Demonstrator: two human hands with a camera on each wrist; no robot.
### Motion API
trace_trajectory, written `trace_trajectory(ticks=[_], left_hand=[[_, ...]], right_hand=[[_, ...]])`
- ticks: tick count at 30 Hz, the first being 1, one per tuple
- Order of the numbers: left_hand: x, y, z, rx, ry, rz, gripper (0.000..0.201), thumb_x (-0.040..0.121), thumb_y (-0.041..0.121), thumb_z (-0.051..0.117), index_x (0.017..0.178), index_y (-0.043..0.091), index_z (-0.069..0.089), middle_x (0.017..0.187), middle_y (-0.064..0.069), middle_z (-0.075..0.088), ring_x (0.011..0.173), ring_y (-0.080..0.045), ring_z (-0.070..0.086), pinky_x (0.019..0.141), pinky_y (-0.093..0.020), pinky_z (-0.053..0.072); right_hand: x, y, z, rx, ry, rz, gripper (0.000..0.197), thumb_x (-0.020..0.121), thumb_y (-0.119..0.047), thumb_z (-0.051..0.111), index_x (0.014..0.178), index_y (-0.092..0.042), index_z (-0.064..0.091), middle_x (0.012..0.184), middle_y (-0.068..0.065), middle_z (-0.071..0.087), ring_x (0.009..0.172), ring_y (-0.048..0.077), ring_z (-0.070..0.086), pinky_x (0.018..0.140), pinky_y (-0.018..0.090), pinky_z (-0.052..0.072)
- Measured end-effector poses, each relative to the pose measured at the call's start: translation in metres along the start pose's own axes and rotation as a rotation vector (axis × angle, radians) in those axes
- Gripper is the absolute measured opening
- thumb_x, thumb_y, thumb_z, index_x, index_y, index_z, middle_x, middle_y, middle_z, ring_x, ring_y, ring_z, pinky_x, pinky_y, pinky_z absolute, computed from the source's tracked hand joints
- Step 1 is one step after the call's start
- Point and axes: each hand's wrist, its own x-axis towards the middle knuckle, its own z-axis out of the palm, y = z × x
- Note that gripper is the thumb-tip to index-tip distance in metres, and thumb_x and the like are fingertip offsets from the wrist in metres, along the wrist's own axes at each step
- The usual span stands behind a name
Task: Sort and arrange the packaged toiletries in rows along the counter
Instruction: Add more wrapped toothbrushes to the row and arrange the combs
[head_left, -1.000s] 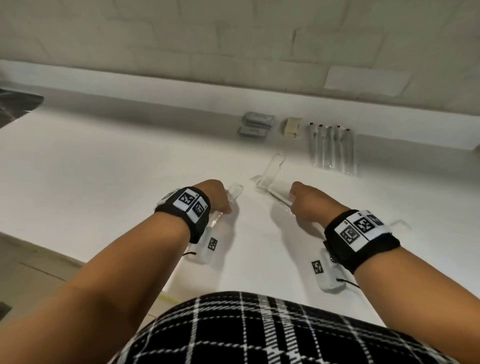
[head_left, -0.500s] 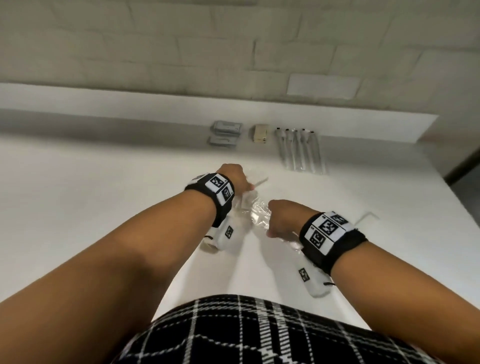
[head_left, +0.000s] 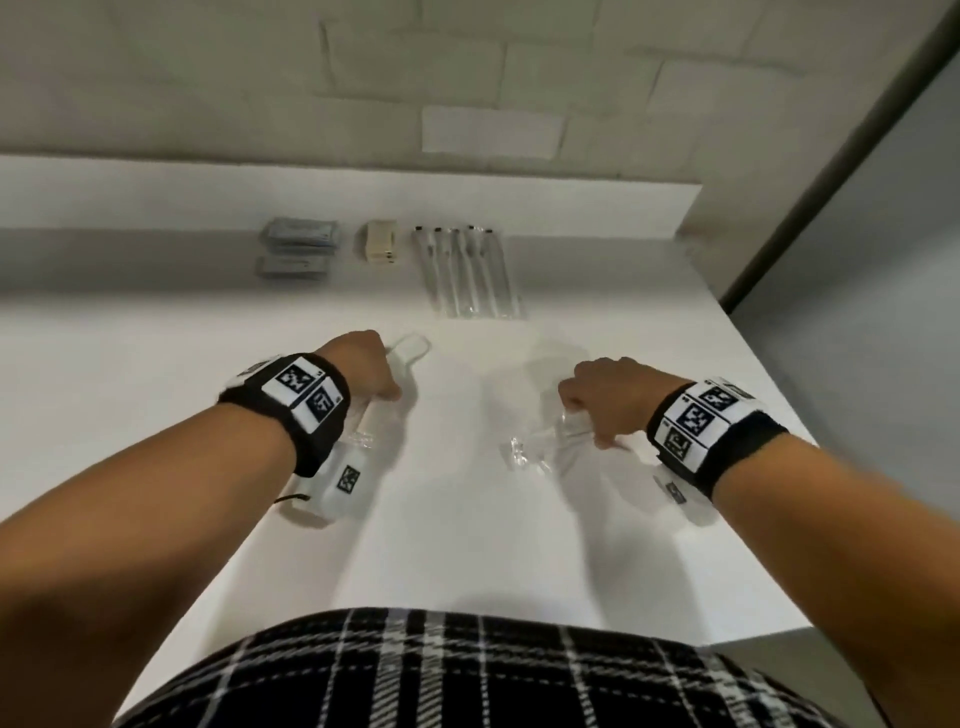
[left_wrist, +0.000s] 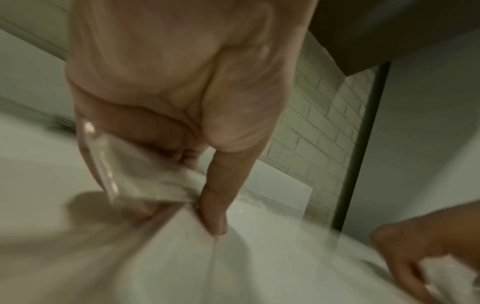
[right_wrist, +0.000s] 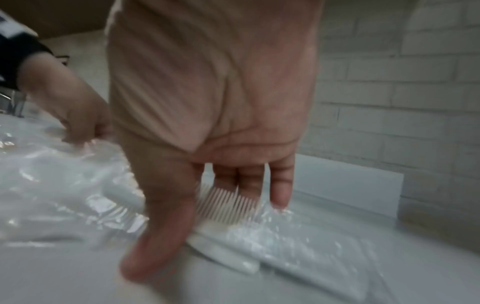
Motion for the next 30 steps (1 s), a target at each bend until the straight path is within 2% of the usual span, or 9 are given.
trace_trajectory(ticks=[2, 6, 9, 14, 17, 20, 23, 28, 30], left_hand=[[-0.003, 0.009, 0.004, -0.019, -0.026, 0.039, 0.040, 0.081, 0.036, 0.069, 0.106, 0.006, 0.063, 0.098, -0.009, 0.065, 0.084, -0.022, 0.056, 0.068, -0.028, 0.040], [-0.006, 0.038, 0.009, -0.199, -0.018, 0.089, 0.026, 0.084, 0.034, 0.069, 0.094, 0.010, 0.063, 0.085, -0.004, 0.062, 0.082, -0.022, 0.057, 0.065, -0.027, 0.040], [-0.004, 0.065, 0.012, -0.486, 0.040, 0.097, 0.023, 0.081, 0.029, 0.074, 0.077, 0.014, 0.057, 0.070, 0.001, 0.056, 0.066, -0.016, 0.051, 0.056, -0.027, 0.036], [0.005, 0.119, 0.019, -0.815, 0.078, 0.095, 0.023, 0.073, 0.026, 0.081, 0.084, 0.013, 0.065, 0.081, -0.007, 0.069, 0.073, -0.024, 0.064, 0.071, -0.036, 0.050], [0.010, 0.158, 0.023, -0.852, 0.048, 0.128, 0.025, 0.073, 0.023, 0.082, 0.089, 0.010, 0.067, 0.088, -0.009, 0.072, 0.078, -0.024, 0.066, 0.079, -0.039, 0.054], [0.014, 0.195, 0.026, -0.905, -0.040, 0.194, 0.018, 0.074, 0.011, 0.080, 0.081, 0.015, 0.064, 0.086, -0.008, 0.069, 0.078, -0.023, 0.063, 0.076, -0.035, 0.050], [0.021, 0.218, 0.028, -0.809, -0.053, 0.236, 0.012, 0.083, 0.016, 0.073, 0.090, 0.013, 0.064, 0.088, -0.008, 0.068, 0.080, -0.026, 0.064, 0.076, -0.036, 0.050], [0.042, 0.223, 0.007, -0.533, 0.096, 0.169, 0.022, 0.098, 0.015, 0.039, 0.114, 0.016, 0.054, 0.105, -0.007, 0.065, 0.080, -0.022, 0.061, 0.060, -0.025, 0.046], [0.062, 0.222, -0.009, -0.288, 0.080, 0.181, 0.036, 0.097, 0.011, 0.035, 0.128, 0.019, 0.052, 0.119, -0.005, 0.064, 0.096, -0.022, 0.061, 0.071, -0.024, 0.046]], right_hand=[[0.007, 0.004, 0.006, -0.053, 0.030, -0.021, 0.047, 0.066, -0.025, 0.076, 0.107, -0.025, 0.053, 0.114, 0.000, 0.044, 0.100, 0.022, 0.043, 0.076, 0.031, 0.033], [0.014, 0.018, 0.011, 0.159, -0.015, -0.043, 0.034, 0.072, -0.024, 0.073, 0.092, -0.023, 0.045, 0.091, -0.007, 0.049, 0.080, 0.014, 0.045, 0.061, 0.026, 0.034], [0.018, 0.041, 0.023, 0.386, 0.058, -0.010, 0.042, 0.073, -0.024, 0.073, 0.106, -0.022, 0.047, 0.085, -0.011, 0.050, 0.077, 0.014, 0.052, 0.057, 0.027, 0.037], [0.018, 0.098, 0.030, 0.627, 0.092, 0.137, 0.053, 0.070, -0.040, 0.079, 0.110, -0.019, 0.053, 0.103, -0.004, 0.060, 0.089, 0.016, 0.056, 0.069, 0.027, 0.044], [0.020, 0.115, 0.028, 0.905, 0.329, 0.125, 0.056, 0.073, -0.049, 0.074, 0.119, -0.021, 0.057, 0.110, -0.004, 0.061, 0.102, 0.019, 0.062, 0.090, 0.039, 0.052], [0.020, 0.124, 0.012, 1.454, 0.475, -0.042, 0.042, 0.084, -0.025, 0.072, 0.122, -0.018, 0.056, 0.087, 0.001, 0.063, 0.072, 0.013, 0.064, 0.066, 0.031, 0.055], [0.027, 0.130, 0.005, 1.601, 0.460, -0.121, 0.034, 0.084, -0.002, 0.068, 0.113, -0.017, 0.058, 0.065, 0.001, 0.059, 0.043, 0.007, 0.050, 0.041, 0.019, 0.041], [0.049, 0.181, 0.004, 1.580, 0.478, 0.075, 0.016, 0.080, 0.004, 0.060, 0.084, -0.012, 0.058, 0.062, 0.011, 0.061, 0.052, 0.025, 0.060, 0.053, 0.031, 0.047], [0.064, 0.202, 0.002, 1.624, 0.517, 0.197, 0.014, 0.077, 0.005, 0.057, 0.083, -0.006, 0.053, 0.071, 0.021, 0.063, 0.051, 0.029, 0.065, 0.054, 0.037, 0.052]])
